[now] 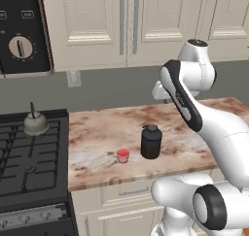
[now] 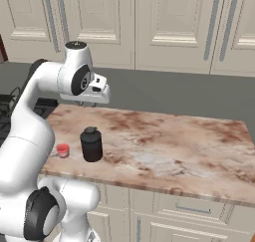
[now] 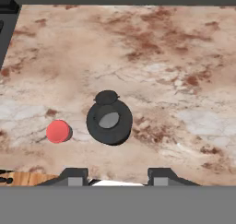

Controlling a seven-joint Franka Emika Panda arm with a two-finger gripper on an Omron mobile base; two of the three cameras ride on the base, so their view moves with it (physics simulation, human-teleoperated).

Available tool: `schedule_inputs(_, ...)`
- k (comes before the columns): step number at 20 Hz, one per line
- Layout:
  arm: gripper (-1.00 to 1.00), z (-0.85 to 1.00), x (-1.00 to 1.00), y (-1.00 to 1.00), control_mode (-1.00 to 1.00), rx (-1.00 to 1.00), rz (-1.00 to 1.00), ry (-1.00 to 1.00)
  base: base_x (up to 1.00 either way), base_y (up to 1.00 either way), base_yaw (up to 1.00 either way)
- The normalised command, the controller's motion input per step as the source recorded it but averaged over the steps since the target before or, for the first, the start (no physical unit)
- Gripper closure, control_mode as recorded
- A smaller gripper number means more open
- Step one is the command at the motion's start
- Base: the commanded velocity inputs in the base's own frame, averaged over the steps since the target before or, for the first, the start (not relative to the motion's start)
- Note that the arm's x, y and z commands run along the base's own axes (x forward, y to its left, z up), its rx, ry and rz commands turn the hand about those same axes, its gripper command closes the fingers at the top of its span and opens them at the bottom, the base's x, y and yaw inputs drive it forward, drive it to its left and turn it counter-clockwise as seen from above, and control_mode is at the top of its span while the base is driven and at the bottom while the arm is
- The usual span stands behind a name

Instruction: Pick the pan from the cabinet and place it on the stove. Then turn on the stove burner for the pan.

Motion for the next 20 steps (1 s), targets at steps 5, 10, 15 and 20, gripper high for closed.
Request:
schedule_inputs(5, -1.0, -0.01, 0.0, 0.06, -1.0, 0.0, 0.01, 0.0, 0.0, 0.0, 0.0)
schedule_inputs(10, -1.0, 0.0, 0.0, 0.56, -1.0, 0.0, 0.0, -0.14, 0.0, 0.0, 0.0)
schedule_inputs(15, -1.0, 0.22, -0.07, 0.46, -1.0, 0.0, 0.0, -0.28, 0.0, 0.0, 0.0)
schedule_inputs(20, -1.0, 0.4, -0.09, 0.22, -1.0, 0.0, 0.0, -0.36, 0.0, 0.0, 0.0)
